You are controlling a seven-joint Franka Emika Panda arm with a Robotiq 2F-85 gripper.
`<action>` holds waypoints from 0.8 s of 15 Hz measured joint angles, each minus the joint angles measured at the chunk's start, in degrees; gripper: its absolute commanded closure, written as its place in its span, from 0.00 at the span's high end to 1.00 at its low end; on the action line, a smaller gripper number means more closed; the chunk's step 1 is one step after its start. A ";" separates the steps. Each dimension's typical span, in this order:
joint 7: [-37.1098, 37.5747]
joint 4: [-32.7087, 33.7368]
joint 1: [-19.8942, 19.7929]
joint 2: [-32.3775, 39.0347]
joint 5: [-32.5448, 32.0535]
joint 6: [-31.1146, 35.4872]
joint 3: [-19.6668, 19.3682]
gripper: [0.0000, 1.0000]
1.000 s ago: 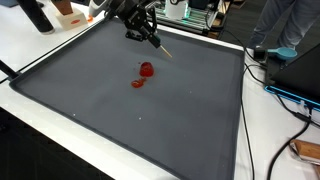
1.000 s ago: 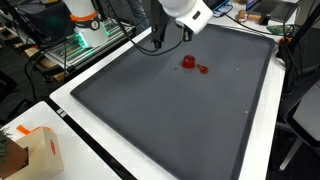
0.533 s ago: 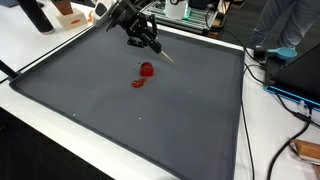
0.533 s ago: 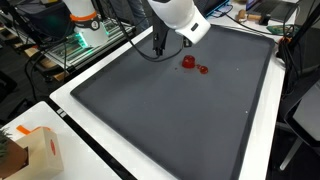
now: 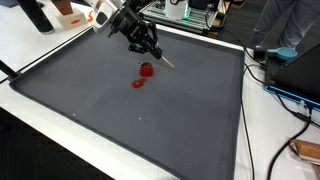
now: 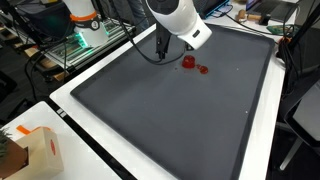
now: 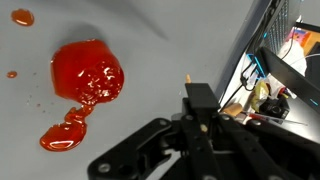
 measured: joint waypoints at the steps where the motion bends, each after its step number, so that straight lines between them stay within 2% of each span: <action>1: 0.04 0.22 0.02 0.28 0.20 0.01 0.00 0.03; 12: 4.65 2.79 0.26 2.43 0.51 0.01 0.00 0.03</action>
